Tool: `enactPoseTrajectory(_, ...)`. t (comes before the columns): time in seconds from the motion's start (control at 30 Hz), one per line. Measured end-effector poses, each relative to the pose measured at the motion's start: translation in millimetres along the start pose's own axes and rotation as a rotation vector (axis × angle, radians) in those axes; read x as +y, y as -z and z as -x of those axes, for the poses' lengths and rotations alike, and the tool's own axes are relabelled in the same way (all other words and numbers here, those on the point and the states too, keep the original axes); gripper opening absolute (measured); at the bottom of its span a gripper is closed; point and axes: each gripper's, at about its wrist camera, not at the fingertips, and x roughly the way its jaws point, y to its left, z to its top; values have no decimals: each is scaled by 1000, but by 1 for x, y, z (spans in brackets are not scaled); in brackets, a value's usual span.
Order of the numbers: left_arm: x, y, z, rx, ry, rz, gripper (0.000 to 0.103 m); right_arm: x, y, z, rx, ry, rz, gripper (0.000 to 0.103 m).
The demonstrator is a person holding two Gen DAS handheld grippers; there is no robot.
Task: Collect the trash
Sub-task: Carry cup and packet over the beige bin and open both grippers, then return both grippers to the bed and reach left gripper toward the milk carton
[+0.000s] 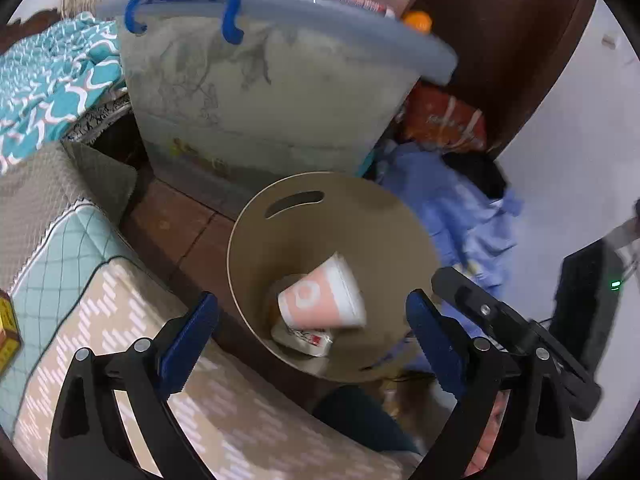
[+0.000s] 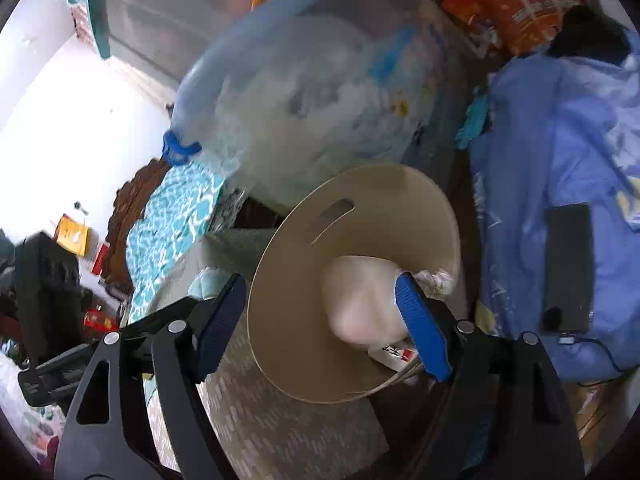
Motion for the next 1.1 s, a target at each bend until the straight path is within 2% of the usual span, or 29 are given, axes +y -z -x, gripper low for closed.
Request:
enactPoseTrajectory(0.1,8,15,31,-33,30,1,91,13,6,11,-17,-26,19,77)
enactPoseTrajectory(0.23,22,62,83,-57,54,-27,91,44,19,14,12,-81,87,75)
enactPoseTrajectory(0.33,37,104,122,-78,8,-58,91,72,33,3,77,-128,141,67)
enactPoseTrajectory(0.43,69,154,168,-111,-75,-35,91,104,52,-10,149,-179,192,57)
enactPoseTrajectory(0.53,114,203,213,-122,-145,77,90,146,82,-32,251,-241,249,47)
enactPoseTrajectory(0.57,136,225,234,-131,-171,151,88,163,95,-38,285,-264,274,45)
enactPoseTrajectory(0.67,182,279,277,-161,-224,319,79,215,136,-57,385,-326,361,44)
enactPoseTrajectory(0.73,208,310,304,-199,-267,416,78,251,170,-70,461,-368,431,44)
enactPoseTrajectory(0.87,247,351,350,-293,-336,555,79,319,241,-96,602,-415,549,43)
enactPoseTrajectory(0.93,259,363,364,-323,-351,593,80,346,270,-107,658,-433,561,43)
enactPoseTrajectory(1.1,270,378,364,-313,-277,617,78,380,318,-118,708,-412,620,43)
